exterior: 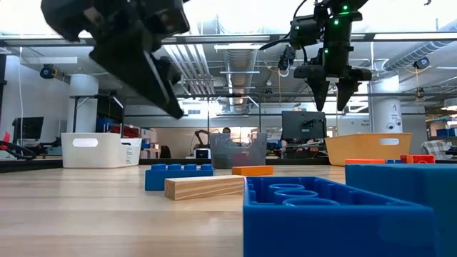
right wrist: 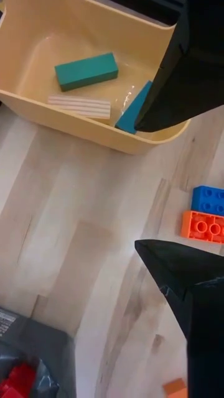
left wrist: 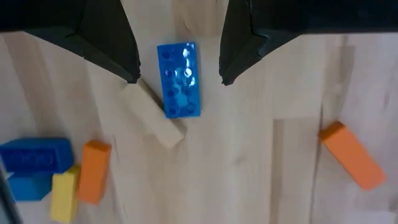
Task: Sort blocks by size
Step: Put the big middle blue game piece into the white bin
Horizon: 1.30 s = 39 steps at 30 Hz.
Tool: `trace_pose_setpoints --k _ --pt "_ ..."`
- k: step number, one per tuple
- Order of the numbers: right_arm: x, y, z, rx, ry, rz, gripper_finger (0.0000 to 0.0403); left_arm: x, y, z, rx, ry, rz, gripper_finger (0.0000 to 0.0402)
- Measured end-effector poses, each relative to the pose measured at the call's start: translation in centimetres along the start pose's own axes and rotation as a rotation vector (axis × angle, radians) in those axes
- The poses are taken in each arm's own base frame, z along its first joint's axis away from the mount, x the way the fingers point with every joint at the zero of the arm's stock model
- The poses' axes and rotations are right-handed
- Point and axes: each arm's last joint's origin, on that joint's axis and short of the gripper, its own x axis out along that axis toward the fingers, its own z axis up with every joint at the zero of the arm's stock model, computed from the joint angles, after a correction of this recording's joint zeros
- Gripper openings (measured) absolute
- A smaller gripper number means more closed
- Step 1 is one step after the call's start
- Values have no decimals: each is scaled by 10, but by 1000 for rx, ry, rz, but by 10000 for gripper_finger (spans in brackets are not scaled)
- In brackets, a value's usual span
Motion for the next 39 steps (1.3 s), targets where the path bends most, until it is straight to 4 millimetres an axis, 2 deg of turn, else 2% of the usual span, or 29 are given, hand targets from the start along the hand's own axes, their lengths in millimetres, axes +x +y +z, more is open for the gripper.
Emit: trace_pose_setpoints --k 8,15,27,39 --pt "0 0 0 -32 -3 2 288 25 -2 -9 15 56 -5 196" --pt "0 0 0 -43 -3 2 287 37 -4 -12 -10 69 21 199" --pt "0 0 0 -70 -4 2 302 54 -8 -18 -4 86 20 243" --pt "1 0 1 -86 -7 4 299 72 -7 -25 -50 107 48 234"
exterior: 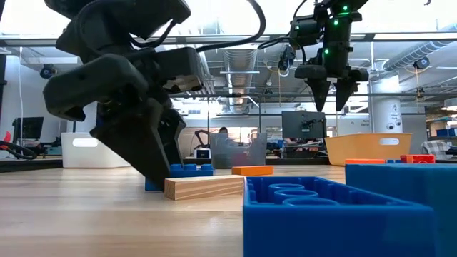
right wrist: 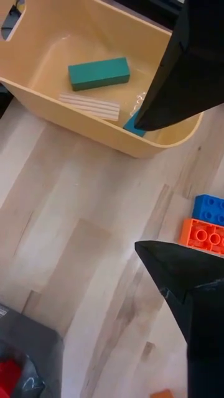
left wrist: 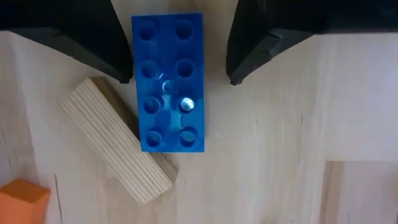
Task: Sort blocks by size
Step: Put the big middle blue game piece into the white bin
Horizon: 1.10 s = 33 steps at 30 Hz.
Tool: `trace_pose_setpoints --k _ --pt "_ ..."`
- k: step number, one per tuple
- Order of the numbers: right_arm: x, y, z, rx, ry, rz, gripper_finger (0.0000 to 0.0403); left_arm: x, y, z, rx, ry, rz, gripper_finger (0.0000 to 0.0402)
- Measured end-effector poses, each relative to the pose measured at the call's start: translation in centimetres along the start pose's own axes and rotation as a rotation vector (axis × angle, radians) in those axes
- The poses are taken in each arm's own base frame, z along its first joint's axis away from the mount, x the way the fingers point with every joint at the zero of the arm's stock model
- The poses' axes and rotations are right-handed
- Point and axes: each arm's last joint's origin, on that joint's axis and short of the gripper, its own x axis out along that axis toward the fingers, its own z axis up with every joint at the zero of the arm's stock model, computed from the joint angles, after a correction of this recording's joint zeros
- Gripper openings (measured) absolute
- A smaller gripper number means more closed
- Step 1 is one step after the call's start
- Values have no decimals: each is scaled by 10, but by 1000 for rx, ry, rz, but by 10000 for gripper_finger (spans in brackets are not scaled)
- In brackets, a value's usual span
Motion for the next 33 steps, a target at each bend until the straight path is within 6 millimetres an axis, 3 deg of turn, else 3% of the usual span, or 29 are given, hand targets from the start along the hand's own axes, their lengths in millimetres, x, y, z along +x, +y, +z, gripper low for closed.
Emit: trace_pose_setpoints --k 12,22,28,33 --pt "0 1 1 -4 -9 5 290 -2 1 -1 -19 11 9 110" --pt "0 1 2 12 -15 9 294 -39 10 0 -67 73 51 110" --pt "0 1 2 40 -19 12 296 -76 42 10 -277 29 162 110" --pt "0 1 2 44 -12 22 285 -112 91 15 -554 -45 289 110"
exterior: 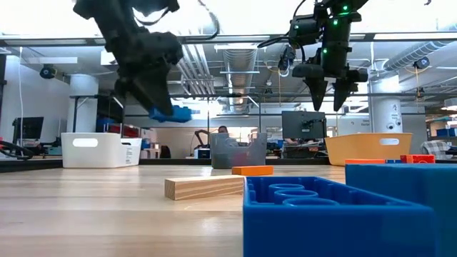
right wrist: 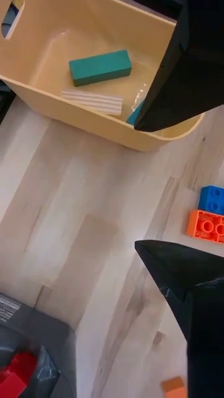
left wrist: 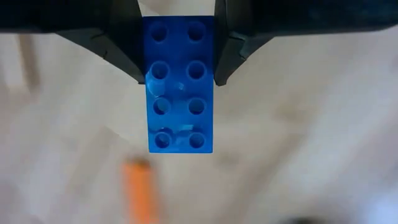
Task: Sort blocks by size
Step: Put the big middle blue game piece into the white bin
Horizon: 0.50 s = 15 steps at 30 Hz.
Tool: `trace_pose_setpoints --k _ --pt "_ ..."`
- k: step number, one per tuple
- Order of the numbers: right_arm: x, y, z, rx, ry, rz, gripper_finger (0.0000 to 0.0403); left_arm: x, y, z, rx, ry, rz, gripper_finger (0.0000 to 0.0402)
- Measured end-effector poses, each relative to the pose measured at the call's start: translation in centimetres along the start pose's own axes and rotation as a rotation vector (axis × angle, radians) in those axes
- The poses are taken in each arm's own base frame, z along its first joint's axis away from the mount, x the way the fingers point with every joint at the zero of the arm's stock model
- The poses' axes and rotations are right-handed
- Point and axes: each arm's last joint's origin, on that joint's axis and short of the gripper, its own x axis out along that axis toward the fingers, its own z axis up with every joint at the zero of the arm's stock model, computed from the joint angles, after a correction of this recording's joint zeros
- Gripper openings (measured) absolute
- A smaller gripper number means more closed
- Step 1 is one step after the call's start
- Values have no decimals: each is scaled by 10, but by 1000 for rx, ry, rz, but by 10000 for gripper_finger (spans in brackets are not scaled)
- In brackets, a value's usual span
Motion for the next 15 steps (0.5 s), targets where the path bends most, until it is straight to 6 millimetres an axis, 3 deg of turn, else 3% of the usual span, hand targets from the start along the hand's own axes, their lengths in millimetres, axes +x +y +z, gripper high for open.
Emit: trace_pose_setpoints --k 8,15 --pt "0 2 0 3 2 17 274 -29 100 29 -407 -5 220 119" --pt "-1 7 -3 5 -7 29 283 -48 164 32 -612 -20 357 125"
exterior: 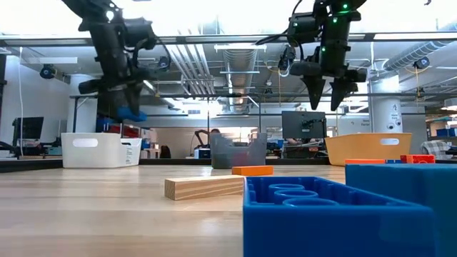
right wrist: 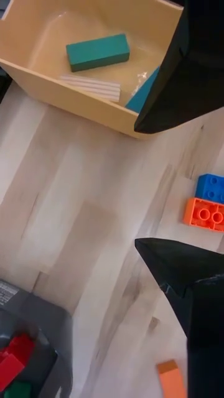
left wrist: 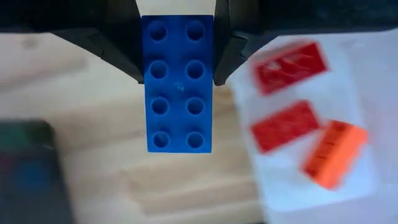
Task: Sort blocks by size
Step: Put the big middle blue game piece into the white bin, then put the left small green game piece into the black bin
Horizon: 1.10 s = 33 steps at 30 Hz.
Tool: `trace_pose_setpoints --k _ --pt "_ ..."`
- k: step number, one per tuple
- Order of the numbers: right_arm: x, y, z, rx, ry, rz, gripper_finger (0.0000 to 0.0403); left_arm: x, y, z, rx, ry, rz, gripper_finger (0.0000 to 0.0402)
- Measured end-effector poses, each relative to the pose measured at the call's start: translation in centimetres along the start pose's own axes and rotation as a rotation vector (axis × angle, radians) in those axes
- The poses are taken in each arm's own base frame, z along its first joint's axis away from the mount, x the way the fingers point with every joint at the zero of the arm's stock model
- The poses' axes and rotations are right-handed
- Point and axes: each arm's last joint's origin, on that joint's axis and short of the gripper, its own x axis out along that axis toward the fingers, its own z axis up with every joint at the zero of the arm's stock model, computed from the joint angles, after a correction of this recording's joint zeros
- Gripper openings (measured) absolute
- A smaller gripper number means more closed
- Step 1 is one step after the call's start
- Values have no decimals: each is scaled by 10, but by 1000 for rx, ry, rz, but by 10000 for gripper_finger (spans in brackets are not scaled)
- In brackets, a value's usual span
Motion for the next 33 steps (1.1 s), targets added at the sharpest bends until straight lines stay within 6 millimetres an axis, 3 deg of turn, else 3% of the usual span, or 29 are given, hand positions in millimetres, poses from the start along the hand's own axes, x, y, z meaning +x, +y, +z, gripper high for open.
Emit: trace_pose_setpoints --k 7,14,24,33 --pt "-2 8 -5 -6 0 11 282 8 36 15 -30 59 127 126" --pt "-3 13 -9 -18 -2 20 274 11 61 18 -58 134 253 127" --pt "-3 15 -10 -9 -5 24 292 6 71 10 -17 185 423 151" --pt "-3 16 -11 -3 -5 26 298 6 71 10 36 197 425 193"
